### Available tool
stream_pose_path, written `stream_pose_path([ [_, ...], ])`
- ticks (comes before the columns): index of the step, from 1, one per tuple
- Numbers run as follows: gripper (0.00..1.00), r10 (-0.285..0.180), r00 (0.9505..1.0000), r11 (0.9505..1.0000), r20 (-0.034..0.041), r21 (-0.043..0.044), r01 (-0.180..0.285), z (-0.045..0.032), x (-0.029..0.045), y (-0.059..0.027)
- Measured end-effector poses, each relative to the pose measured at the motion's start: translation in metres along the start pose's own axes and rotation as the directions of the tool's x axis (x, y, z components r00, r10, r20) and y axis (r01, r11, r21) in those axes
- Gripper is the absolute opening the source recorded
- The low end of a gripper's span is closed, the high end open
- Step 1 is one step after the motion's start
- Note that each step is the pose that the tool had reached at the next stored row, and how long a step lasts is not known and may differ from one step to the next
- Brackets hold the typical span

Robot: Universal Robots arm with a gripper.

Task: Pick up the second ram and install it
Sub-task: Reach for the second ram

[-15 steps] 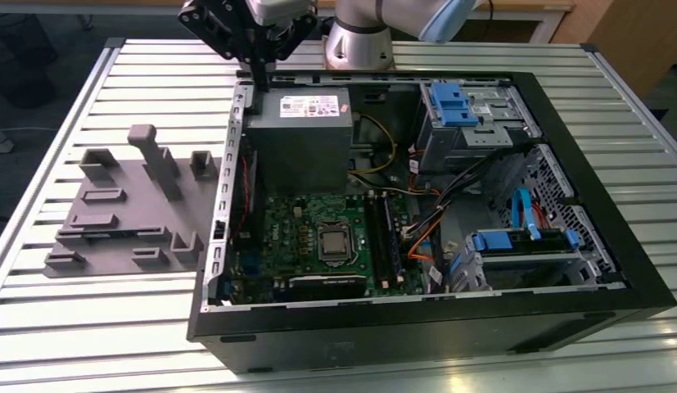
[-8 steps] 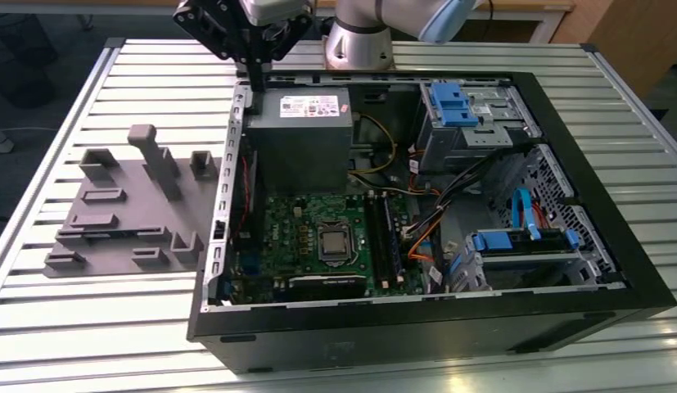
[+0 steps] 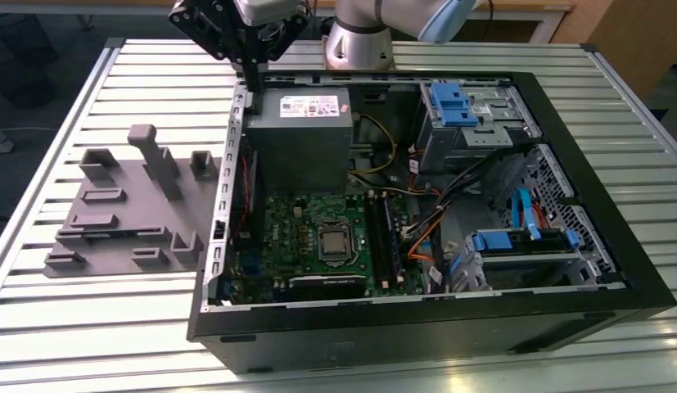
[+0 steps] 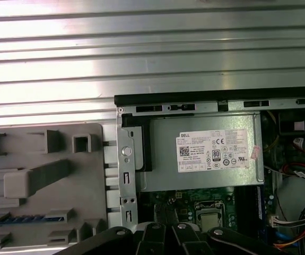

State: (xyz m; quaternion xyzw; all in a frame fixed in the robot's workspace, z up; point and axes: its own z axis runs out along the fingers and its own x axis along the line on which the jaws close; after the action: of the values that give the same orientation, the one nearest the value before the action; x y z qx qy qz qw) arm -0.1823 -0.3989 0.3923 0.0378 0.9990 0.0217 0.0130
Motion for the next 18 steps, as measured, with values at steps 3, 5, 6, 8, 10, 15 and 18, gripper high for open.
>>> stream_pose_path([
  [3, 0.11, 0.000, 1.0000, 1.0000, 0.0000, 0.0000, 0.000, 0.0002, 0.0010, -0.0001],
  [5, 0.11, 0.000, 1.0000, 1.0000, 0.0000, 0.0000, 0.000, 0.0003, 0.0017, -0.0002],
  [6, 0.11, 0.000, 1.0000, 1.0000, 0.0000, -0.0001, 0.000, 0.0004, 0.0021, -0.0002],
  [8, 0.11, 0.000, 1.0000, 1.0000, 0.0001, 0.0000, 0.000, 0.0005, 0.0029, -0.0003],
  [10, 0.11, 0.000, 1.0000, 1.0000, 0.0000, 0.0000, 0.000, 0.0006, 0.0038, -0.0003],
  [15, 0.11, 0.000, 1.0000, 1.0000, 0.0001, 0.0000, 0.000, 0.0008, 0.0057, -0.0005],
  [18, 0.11, 0.000, 1.0000, 1.0000, 0.0000, -0.0001, 0.000, 0.0010, 0.0070, -0.0006],
])
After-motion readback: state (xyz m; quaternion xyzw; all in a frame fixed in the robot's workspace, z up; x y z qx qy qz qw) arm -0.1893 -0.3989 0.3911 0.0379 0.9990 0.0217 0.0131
